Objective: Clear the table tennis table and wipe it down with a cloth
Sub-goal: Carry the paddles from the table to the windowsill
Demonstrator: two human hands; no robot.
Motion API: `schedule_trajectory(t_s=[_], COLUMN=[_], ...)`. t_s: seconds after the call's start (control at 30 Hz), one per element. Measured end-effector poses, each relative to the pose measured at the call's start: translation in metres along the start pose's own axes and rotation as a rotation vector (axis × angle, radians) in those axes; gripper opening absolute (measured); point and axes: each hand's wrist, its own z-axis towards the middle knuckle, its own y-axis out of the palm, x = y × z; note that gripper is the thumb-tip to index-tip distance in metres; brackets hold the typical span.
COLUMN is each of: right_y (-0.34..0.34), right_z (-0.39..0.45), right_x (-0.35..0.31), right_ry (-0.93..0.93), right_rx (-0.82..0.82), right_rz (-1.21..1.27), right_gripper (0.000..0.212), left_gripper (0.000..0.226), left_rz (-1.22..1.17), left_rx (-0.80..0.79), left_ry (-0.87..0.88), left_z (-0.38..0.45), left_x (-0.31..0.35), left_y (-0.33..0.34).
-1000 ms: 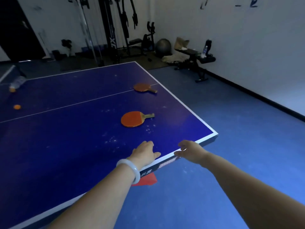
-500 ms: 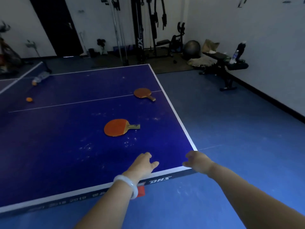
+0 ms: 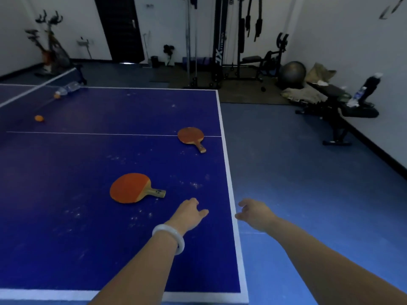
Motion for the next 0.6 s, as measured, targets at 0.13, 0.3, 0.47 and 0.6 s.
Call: schedule_trajectory(t_s=[0.13, 0.3, 0.47, 0.6], right_y=[-0.024, -0.047, -0.076, -0.097], right_z=[0.044, 0.112, 0.166, 0.198], right_x=[0.001, 0.012, 0.031, 0.037], right_ry=[-0.081, -0.201, -0.359, -0.431], right_rx=[-0.064, -0.156, -0.276, -0.335], right_rz=[-0.054, -0.039, -0.092, -0.128], right_gripper=[0.053, 0.05, 0.049, 0.044], left_gripper=[0.061, 0.06, 0.061, 0.061], left_rz=[-0.009, -0.105, -0.181, -0.22], left_rx=[0.027, 0.15, 0.284, 0.339], left_ry=[-0.101, -0.243, -0.353, -0.413], left_z=[0.027, 0.049, 0.054, 0.056], left_x=[0.015, 0.032, 0.066, 0.095], left_y=[-0.003, 0.001, 0.022, 0.045])
